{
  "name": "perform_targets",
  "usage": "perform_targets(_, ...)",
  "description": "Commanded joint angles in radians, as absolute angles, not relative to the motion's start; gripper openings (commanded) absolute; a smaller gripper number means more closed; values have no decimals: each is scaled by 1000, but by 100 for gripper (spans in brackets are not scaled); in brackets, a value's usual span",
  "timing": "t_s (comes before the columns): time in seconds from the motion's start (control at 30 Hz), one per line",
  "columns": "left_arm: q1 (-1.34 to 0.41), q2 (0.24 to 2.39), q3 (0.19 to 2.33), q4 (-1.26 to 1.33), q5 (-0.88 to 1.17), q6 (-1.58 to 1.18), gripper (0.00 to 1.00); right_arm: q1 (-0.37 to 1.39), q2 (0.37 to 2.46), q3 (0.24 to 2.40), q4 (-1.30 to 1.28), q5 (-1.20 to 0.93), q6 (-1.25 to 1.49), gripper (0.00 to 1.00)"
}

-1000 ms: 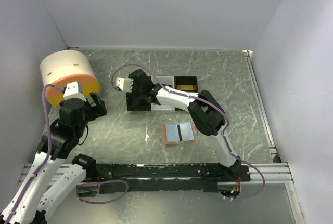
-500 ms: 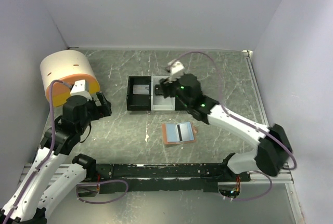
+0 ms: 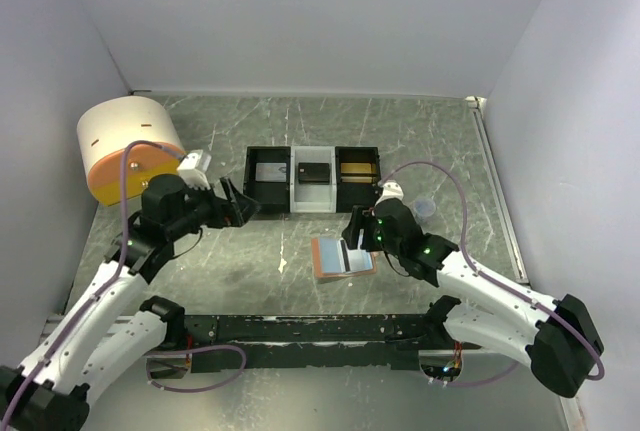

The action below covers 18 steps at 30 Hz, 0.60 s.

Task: Take the credit cards out of the card holder

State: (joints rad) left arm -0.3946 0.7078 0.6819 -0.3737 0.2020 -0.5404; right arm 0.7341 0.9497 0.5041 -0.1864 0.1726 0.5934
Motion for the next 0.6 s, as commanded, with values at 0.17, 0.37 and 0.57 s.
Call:
perform_targets(0.17, -767, 881, 664, -122, 139, -699, 96, 732, 960, 485, -257, 123, 730, 65)
perform_targets(0.37, -955, 1009, 678, -55, -7, -762, 92, 732, 925, 466, -268, 149, 760, 67)
perform_targets(0.57, -1033, 1128, 674, 47, -47, -806, 93, 732, 900, 472, -302, 171, 773, 68)
